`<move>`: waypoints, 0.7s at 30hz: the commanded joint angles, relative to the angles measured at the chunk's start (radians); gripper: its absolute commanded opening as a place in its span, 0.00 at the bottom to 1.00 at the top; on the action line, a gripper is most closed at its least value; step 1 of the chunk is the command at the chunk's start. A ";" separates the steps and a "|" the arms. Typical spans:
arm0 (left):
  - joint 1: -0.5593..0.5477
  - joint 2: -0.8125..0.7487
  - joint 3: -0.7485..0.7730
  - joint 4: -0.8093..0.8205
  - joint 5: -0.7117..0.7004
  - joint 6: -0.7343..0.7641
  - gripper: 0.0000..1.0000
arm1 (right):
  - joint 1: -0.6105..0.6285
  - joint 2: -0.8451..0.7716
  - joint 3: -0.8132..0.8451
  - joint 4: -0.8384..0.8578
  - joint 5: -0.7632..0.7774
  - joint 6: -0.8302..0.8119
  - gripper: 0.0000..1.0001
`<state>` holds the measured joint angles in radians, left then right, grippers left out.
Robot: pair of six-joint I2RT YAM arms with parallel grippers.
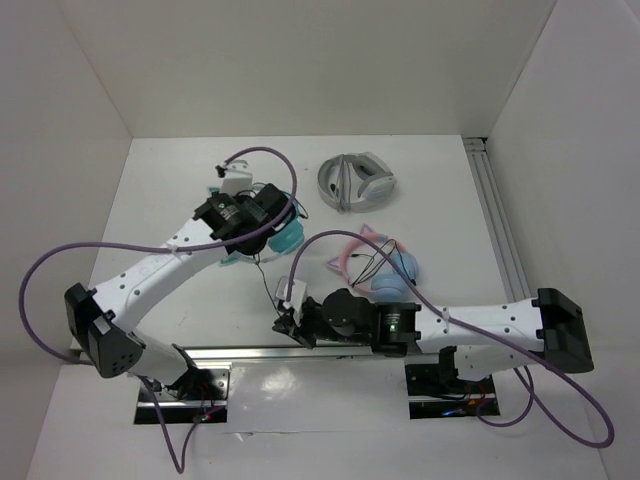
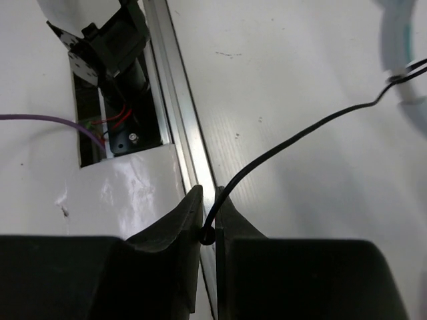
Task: Wrap the headphones
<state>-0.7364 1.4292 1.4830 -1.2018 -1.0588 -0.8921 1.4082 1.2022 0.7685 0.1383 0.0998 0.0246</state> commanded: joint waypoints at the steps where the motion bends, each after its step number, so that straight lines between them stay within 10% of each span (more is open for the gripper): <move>1: -0.060 0.014 0.036 -0.086 -0.078 -0.045 0.00 | 0.012 -0.061 0.113 -0.163 0.087 -0.083 0.00; 11: -0.288 -0.035 -0.148 0.008 0.099 0.194 0.00 | 0.092 -0.082 0.222 -0.413 0.418 -0.160 0.00; 21: -0.253 -0.328 -0.336 0.254 0.414 0.485 0.00 | 0.244 -0.121 0.163 -0.315 0.879 -0.182 0.00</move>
<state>-0.9943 1.1244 1.1477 -1.0687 -0.7341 -0.4923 1.6352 1.1210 0.9348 -0.2394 0.7776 -0.1337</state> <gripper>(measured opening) 0.198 0.157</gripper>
